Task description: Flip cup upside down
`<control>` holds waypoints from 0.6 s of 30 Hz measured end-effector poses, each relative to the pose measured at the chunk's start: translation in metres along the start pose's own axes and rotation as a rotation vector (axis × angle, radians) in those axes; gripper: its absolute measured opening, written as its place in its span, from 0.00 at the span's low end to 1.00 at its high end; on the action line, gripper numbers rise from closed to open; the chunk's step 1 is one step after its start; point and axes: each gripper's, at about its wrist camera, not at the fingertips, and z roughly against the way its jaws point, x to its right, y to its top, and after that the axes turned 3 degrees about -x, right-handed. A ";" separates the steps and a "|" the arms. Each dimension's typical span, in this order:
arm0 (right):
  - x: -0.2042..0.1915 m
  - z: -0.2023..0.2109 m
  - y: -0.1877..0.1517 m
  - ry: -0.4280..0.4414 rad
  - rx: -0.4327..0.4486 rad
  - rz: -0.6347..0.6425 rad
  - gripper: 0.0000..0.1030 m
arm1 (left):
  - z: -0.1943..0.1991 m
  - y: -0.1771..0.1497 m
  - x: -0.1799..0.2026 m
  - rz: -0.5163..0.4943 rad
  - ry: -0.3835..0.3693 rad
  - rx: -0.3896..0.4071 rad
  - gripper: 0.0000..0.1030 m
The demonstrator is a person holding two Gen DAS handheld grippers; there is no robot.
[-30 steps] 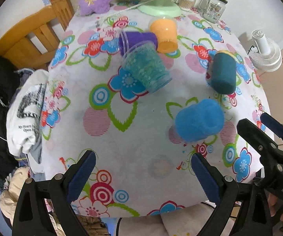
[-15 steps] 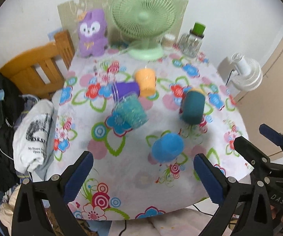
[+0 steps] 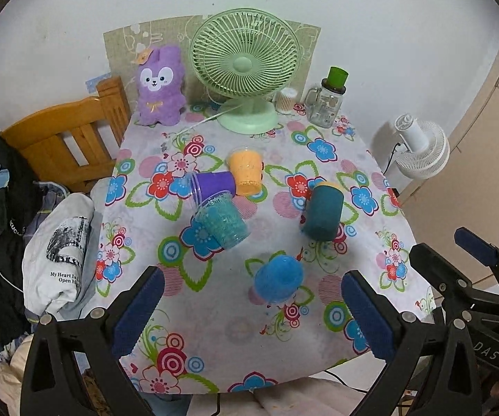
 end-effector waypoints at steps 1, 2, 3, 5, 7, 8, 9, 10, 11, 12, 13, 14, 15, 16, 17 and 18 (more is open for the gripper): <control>0.000 -0.001 0.000 -0.002 -0.003 0.000 0.92 | -0.001 0.000 0.001 0.000 0.001 -0.002 1.00; 0.001 -0.001 -0.001 -0.005 -0.004 -0.001 0.92 | -0.001 0.000 0.001 -0.001 0.001 -0.001 1.00; 0.001 -0.002 -0.001 -0.005 -0.005 -0.002 0.92 | 0.000 0.000 0.002 -0.005 -0.003 0.003 1.00; 0.002 -0.002 0.000 -0.007 -0.005 -0.007 0.92 | 0.001 0.001 0.004 -0.014 -0.004 0.013 1.00; 0.002 -0.002 0.000 -0.009 -0.004 -0.010 0.92 | 0.002 0.002 0.006 -0.020 -0.001 0.021 1.00; 0.002 -0.002 0.001 -0.009 -0.002 -0.011 0.92 | 0.001 0.003 0.006 -0.020 -0.001 0.022 1.00; 0.003 -0.002 0.002 -0.009 0.000 -0.013 0.92 | 0.001 0.004 0.006 -0.020 -0.004 0.023 1.00; 0.003 -0.002 0.002 -0.010 0.000 -0.014 0.92 | 0.000 0.005 0.006 -0.019 -0.006 0.022 1.00; 0.003 -0.003 0.002 -0.012 0.001 -0.015 0.92 | 0.000 0.005 0.006 -0.019 -0.007 0.021 1.00; 0.003 -0.003 0.002 -0.013 0.000 -0.015 0.92 | 0.000 0.005 0.006 -0.020 -0.007 0.022 1.00; 0.003 -0.003 0.003 -0.015 0.000 -0.016 0.92 | 0.000 0.005 0.006 -0.020 -0.005 0.021 1.00; 0.003 -0.003 0.003 -0.015 0.000 -0.016 0.92 | 0.000 0.006 0.006 -0.020 -0.004 0.022 1.00; 0.003 -0.003 0.003 -0.015 -0.001 -0.015 0.92 | 0.000 0.005 0.006 -0.019 -0.004 0.023 1.00; 0.003 -0.003 0.003 -0.015 -0.001 -0.015 0.92 | -0.001 0.006 0.006 -0.019 -0.004 0.022 1.00; 0.003 -0.003 0.003 -0.014 -0.001 -0.015 0.92 | -0.001 0.007 0.006 -0.018 -0.003 0.022 1.00; 0.003 -0.003 0.003 -0.013 0.000 -0.014 0.92 | -0.001 0.007 0.006 -0.018 -0.004 0.023 1.00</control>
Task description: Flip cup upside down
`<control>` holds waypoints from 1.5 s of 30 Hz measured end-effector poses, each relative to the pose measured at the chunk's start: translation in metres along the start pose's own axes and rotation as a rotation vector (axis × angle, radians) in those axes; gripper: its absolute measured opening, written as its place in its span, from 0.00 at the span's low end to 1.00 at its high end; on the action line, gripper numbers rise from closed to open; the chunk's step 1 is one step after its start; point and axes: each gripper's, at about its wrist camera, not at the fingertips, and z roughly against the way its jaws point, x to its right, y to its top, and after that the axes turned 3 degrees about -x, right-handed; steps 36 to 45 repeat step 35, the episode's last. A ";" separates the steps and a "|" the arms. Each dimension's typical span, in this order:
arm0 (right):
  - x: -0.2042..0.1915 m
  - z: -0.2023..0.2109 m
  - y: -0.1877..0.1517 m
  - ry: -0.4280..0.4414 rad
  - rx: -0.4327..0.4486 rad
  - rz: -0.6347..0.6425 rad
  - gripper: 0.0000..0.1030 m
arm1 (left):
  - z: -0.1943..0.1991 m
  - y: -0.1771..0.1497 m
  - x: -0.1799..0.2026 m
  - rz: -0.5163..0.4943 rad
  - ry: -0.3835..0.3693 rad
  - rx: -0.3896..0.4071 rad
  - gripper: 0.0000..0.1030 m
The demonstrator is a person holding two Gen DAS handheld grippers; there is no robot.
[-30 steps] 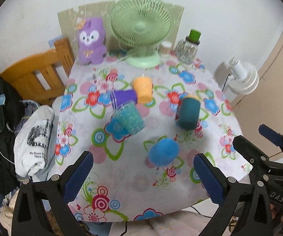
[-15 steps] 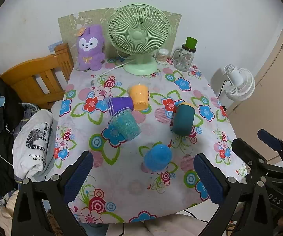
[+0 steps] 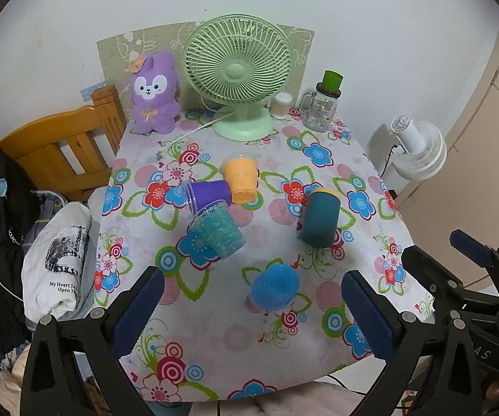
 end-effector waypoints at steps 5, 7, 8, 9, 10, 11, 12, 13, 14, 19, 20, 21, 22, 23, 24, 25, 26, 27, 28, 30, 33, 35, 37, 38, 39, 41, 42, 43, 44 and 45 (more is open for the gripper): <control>-0.002 -0.003 0.003 0.002 -0.001 0.008 0.92 | 0.000 0.003 -0.001 -0.002 0.008 0.003 1.00; -0.003 -0.004 0.003 0.004 -0.003 0.012 0.92 | -0.001 0.003 -0.002 -0.004 0.016 0.005 1.00; -0.003 -0.004 0.004 0.006 -0.004 0.013 0.92 | -0.001 0.003 -0.003 -0.005 0.018 0.005 1.00; -0.003 -0.005 0.005 0.009 -0.005 0.013 0.92 | -0.001 0.004 -0.004 -0.004 0.018 0.004 1.00; -0.003 -0.006 0.005 0.011 -0.005 0.012 0.92 | -0.001 0.004 -0.004 -0.004 0.017 0.003 1.00; -0.003 -0.006 0.006 0.012 -0.005 0.012 0.92 | -0.001 0.004 -0.004 -0.005 0.016 0.003 1.00; -0.003 -0.006 0.006 0.011 -0.006 0.013 0.92 | -0.002 0.004 -0.004 -0.006 0.017 0.003 1.00; -0.003 -0.006 0.005 0.010 -0.006 0.013 0.92 | -0.001 0.004 -0.004 -0.006 0.020 0.004 1.00; -0.003 -0.006 0.006 0.011 -0.006 0.013 0.92 | -0.002 0.004 -0.004 -0.008 0.022 0.004 1.00; -0.003 -0.007 0.006 0.010 -0.008 0.012 0.92 | -0.003 0.004 -0.004 -0.006 0.020 0.002 1.00; -0.003 -0.007 0.006 0.010 -0.008 0.011 0.92 | -0.002 0.004 -0.003 -0.005 0.021 0.003 1.00; -0.003 -0.008 0.006 0.010 -0.011 0.011 0.92 | -0.003 0.004 -0.003 -0.005 0.021 0.002 1.00; -0.003 -0.008 0.006 0.011 -0.014 0.011 0.92 | -0.002 0.004 -0.003 -0.005 0.022 0.001 1.00; -0.003 -0.010 0.005 0.012 -0.016 0.011 0.92 | -0.003 0.004 -0.003 -0.006 0.022 0.000 1.00; -0.003 -0.012 0.005 0.014 -0.020 0.011 0.92 | -0.004 0.004 -0.004 -0.007 0.023 -0.002 1.00; -0.002 -0.013 0.004 0.016 -0.024 0.010 0.92 | -0.004 0.003 -0.004 -0.008 0.023 -0.005 1.00; -0.003 -0.015 0.004 0.016 -0.028 0.010 0.92 | -0.006 0.003 -0.004 -0.010 0.022 -0.007 1.00; -0.003 -0.016 0.004 0.015 -0.030 0.010 0.92 | -0.006 0.003 -0.004 -0.011 0.021 -0.010 1.00; -0.003 -0.017 0.004 0.014 -0.031 0.011 0.92 | -0.008 0.003 -0.004 -0.013 0.021 -0.012 1.00; -0.003 -0.018 0.004 0.014 -0.033 0.012 0.92 | -0.010 0.003 -0.005 -0.014 0.021 -0.016 1.00; -0.004 -0.021 0.004 0.015 -0.040 0.011 0.92 | -0.012 0.004 -0.006 -0.015 0.022 -0.022 1.00; -0.005 -0.023 0.005 0.015 -0.044 0.012 0.92 | -0.014 0.006 -0.007 -0.016 0.023 -0.025 1.00; -0.005 -0.023 0.005 0.015 -0.044 0.012 0.92 | -0.014 0.006 -0.007 -0.016 0.023 -0.025 1.00; -0.005 -0.023 0.005 0.015 -0.044 0.012 0.92 | -0.014 0.006 -0.007 -0.016 0.023 -0.025 1.00; -0.005 -0.023 0.005 0.015 -0.044 0.012 0.92 | -0.014 0.006 -0.007 -0.016 0.023 -0.025 1.00; -0.005 -0.023 0.005 0.015 -0.044 0.012 0.92 | -0.014 0.006 -0.007 -0.016 0.023 -0.025 1.00; -0.005 -0.023 0.005 0.015 -0.044 0.012 0.92 | -0.014 0.006 -0.007 -0.016 0.023 -0.025 1.00; -0.005 -0.023 0.005 0.015 -0.044 0.012 0.92 | -0.014 0.006 -0.007 -0.016 0.023 -0.025 1.00; -0.005 -0.023 0.005 0.015 -0.044 0.012 0.92 | -0.014 0.006 -0.007 -0.016 0.023 -0.025 1.00; -0.005 -0.023 0.005 0.015 -0.044 0.012 0.92 | -0.014 0.006 -0.007 -0.016 0.023 -0.025 1.00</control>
